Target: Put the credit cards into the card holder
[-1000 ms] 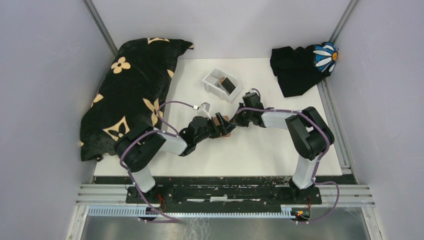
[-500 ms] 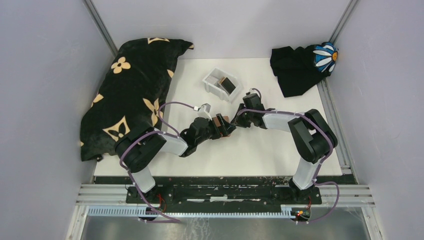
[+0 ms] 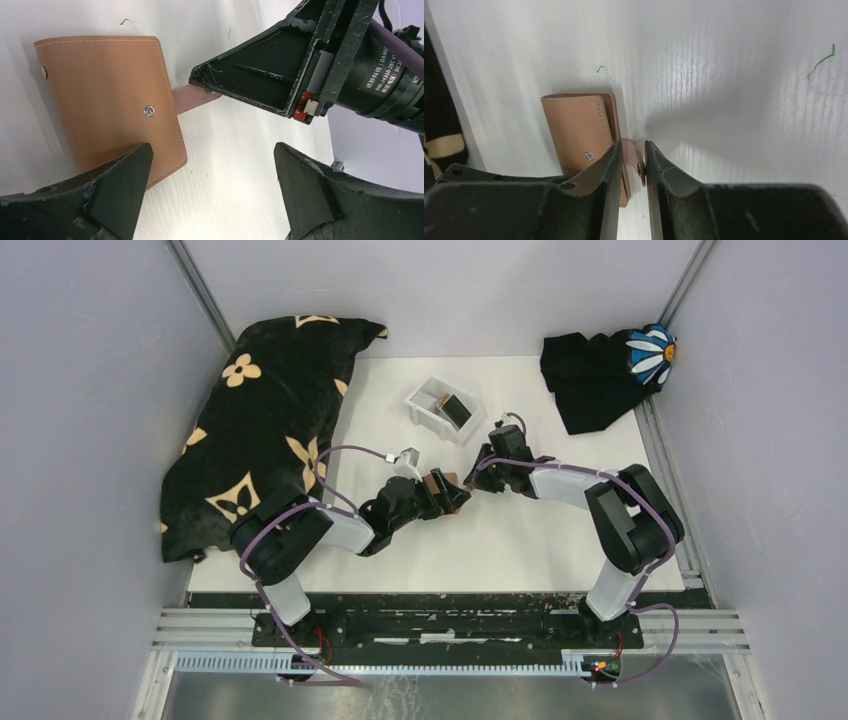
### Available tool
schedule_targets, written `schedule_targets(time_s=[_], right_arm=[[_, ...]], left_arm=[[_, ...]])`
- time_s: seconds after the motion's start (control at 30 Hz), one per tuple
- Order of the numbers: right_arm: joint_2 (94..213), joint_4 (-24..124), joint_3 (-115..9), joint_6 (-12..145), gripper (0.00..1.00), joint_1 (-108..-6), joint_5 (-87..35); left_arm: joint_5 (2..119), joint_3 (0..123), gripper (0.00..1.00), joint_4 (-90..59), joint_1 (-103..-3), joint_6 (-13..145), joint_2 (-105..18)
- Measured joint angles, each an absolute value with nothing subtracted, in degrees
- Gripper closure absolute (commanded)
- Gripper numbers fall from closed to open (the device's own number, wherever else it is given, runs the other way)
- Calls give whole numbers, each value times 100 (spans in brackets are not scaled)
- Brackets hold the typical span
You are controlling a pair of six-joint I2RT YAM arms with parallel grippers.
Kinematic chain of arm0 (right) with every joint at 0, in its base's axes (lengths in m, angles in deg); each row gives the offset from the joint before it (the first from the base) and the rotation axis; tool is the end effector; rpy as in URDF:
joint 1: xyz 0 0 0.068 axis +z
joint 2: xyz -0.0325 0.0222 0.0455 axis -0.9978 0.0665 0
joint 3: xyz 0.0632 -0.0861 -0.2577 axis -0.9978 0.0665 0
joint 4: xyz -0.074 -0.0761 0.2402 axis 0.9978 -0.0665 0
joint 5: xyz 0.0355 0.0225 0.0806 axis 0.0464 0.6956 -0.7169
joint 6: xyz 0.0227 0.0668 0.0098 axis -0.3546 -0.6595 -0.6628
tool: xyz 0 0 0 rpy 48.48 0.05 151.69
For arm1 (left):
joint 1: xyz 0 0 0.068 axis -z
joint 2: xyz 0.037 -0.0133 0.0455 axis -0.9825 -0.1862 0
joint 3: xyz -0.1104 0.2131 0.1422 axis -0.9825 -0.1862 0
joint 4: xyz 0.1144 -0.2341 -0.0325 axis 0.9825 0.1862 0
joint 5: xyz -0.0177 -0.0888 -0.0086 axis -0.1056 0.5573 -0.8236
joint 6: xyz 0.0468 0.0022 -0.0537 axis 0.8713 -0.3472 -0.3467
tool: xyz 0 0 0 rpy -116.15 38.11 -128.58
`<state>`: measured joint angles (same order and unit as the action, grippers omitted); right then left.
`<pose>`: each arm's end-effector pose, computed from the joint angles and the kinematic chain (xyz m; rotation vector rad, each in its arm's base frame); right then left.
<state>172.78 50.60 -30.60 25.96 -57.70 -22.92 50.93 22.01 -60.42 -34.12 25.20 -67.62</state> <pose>0.3224 0.1805 0.1418 0.3682 2.4913 0.6871 0.2417 -0.2410 0.1331 -0.1466 2.0763 -1.0832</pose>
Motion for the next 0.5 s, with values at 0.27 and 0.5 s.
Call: schedule_targets(time_s=[0.27,0.5], right_arm=[[17076,4937,-3032,2655,74,-5770,-2207],[16991,4909,-2949,2661,77,-5770,-2189]], left_arm=[[5084,2170,1,-6070,-3414,2520,-6742],[5071,2164,1,-6070,-3412,2518,-6740]])
